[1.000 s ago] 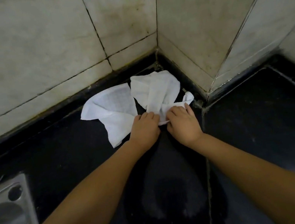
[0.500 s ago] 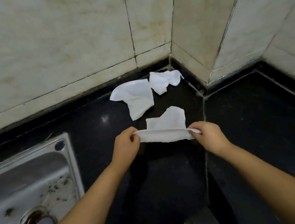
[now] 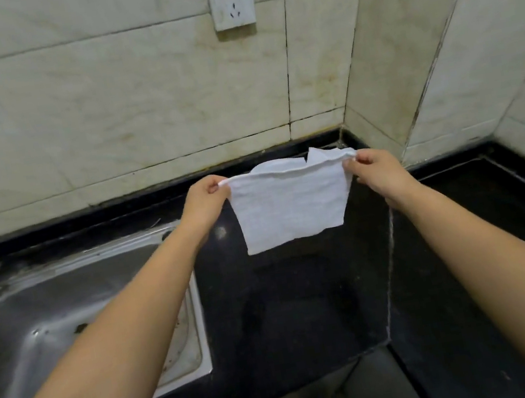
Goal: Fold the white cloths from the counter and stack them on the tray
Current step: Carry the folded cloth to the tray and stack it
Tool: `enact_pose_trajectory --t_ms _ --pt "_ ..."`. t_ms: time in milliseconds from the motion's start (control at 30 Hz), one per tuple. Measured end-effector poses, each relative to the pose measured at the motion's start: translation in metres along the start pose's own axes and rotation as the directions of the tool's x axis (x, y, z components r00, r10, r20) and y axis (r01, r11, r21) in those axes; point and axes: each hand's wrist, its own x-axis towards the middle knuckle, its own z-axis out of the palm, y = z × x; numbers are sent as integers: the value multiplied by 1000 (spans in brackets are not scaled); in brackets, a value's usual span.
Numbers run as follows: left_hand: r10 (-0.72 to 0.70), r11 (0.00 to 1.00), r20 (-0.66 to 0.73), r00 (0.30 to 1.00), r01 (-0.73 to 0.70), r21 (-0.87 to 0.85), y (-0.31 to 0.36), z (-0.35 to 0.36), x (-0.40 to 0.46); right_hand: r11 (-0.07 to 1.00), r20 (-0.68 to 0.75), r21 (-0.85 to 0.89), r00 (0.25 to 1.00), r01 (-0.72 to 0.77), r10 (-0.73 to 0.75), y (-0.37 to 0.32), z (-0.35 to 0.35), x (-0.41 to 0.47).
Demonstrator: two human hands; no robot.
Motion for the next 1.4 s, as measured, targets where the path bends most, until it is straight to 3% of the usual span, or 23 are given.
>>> enact_pose_trajectory --t_ms 167,300,400,500,667,767,867,933,1000,1067,1133,1167,1233,1300,1400 --pt "-151 979 237 960 179 -101 -51 -13 -62 996 188 -84 981 -20 36 32 4 -55" --pt "-329 940 442 835 333 72 -116 -3 -117 973 366 -201 913 -112 181 82 18 -113" --pt "-423 902 486 765 406 146 -145 4 -135 929 447 -285 824 -237 347 116 28 -135" --pt "-443 896 409 798 404 183 -150 8 -132 909 435 -254 801 -330 412 124 36 -133" --pt "-344 880 152 927 262 396 -147 16 -91 915 278 -231 879 -329 387 116 58 -99" --pt "-294 859 68 953 232 457 -143 25 -68 908 192 -267 906 -323 378 119 73 -82" --pt "-262 845 32 965 213 490 -146 40 -54 839 120 -439 905 -321 409 123 86 -75" --pt "-206 814 15 978 163 557 -149 48 -51 758 60 -606 937 -239 343 125 90 -75" --pt "-106 694 20 994 59 718 -150 57 -51 721 21 -661 955 -208 295 125 89 -79" --pt "29 613 127 991 -118 781 -142 74 -51 728 4 -635 941 -259 338 125 82 -86" --pt "133 600 363 922 -367 711 -125 101 -48 707 32 -658 929 -258 369 125 78 -99" --pt "161 576 516 842 -504 643 -117 118 -47 691 54 -682 926 -240 374 124 77 -107" --pt "135 435 778 614 -742 510 -105 152 -45 657 77 -726 925 -204 372 124 80 -123" --pt "58 279 898 437 -870 406 -100 177 -40 626 72 -757 928 -187 364 124 84 -132" --pt "26 133 934 357 -927 350 -95 190 -27 614 90 -770 923 -174 374 123 84 -134"
